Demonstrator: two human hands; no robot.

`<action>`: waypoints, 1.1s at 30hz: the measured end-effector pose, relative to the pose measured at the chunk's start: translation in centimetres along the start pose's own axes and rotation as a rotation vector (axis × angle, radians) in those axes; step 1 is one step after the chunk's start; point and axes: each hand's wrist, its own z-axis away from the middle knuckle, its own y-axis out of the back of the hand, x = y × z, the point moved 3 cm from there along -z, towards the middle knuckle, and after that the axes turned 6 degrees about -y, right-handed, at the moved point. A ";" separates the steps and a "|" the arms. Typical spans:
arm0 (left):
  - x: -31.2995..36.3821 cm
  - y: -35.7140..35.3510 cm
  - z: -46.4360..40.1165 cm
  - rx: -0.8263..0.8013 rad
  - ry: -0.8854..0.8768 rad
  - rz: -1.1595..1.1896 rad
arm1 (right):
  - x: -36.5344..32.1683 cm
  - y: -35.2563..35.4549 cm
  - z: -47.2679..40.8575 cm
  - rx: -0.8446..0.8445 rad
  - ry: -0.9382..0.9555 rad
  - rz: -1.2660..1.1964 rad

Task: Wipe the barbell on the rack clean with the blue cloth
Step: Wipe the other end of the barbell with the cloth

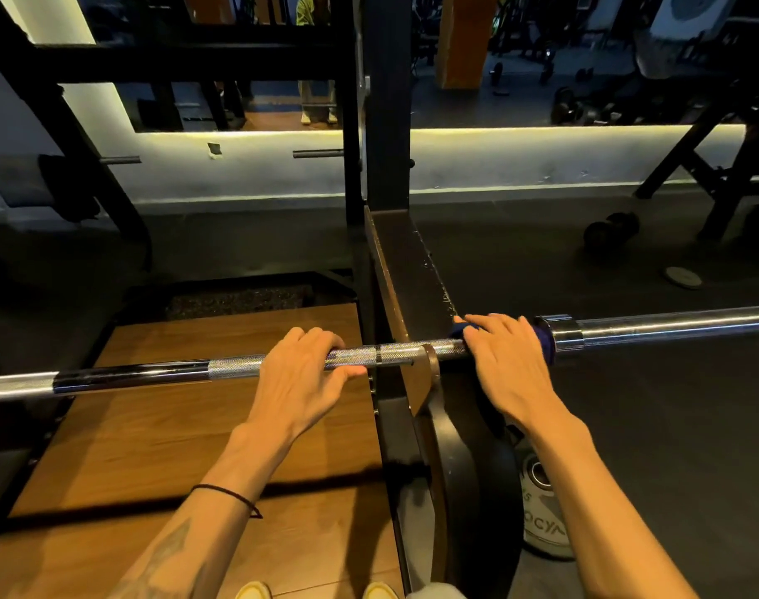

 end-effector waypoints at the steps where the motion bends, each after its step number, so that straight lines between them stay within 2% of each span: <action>1: -0.1 0.1 -0.2 -0.020 0.006 0.003 | -1.0 0.1 -0.7 -0.030 0.058 0.011; 5: -0.4 0.5 -1.0 -0.130 0.059 0.035 | -4.5 0.5 -2.6 -0.140 0.186 -0.015; 8: -0.4 0.6 -2.0 -0.302 0.078 0.014 | -3.5 0.2 -2.0 -0.061 0.240 0.049; 12: -0.4 0.7 -2.8 -0.458 0.168 0.060 | 2.4 -0.4 -0.1 0.041 -0.044 0.104; 14: -0.2 0.7 -2.5 -0.400 0.138 0.013 | 2.6 -0.7 0.3 0.065 -0.060 0.093; 16: 0.5 0.4 -1.8 -0.260 0.090 -0.037 | 0.6 -0.6 -0.1 0.102 0.013 0.090; 20: 1.9 -0.4 -0.2 -0.109 0.063 -0.174 | -3.4 -1.2 -0.6 0.128 0.146 -0.191; 23: 2.2 -0.1 1.0 -0.046 0.019 -0.108 | -2.7 -2.1 -0.1 0.056 0.136 -0.408; 25: 2.1 0.3 1.2 -0.022 0.008 -0.065 | -0.8 -2.3 0.8 0.084 0.127 -0.304; 27: 2.1 0.5 1.2 -0.005 -0.010 -0.068 | 1.5 -2.2 1.6 0.140 0.027 -0.224; 30: 1.8 0.0 1.2 0.035 -0.002 -0.052 | 3.2 -1.9 2.4 0.201 -0.130 -0.243; 33: 1.4 -0.4 1.1 0.075 0.022 0.026 | 1.4 -2.2 1.8 0.217 -0.160 -0.245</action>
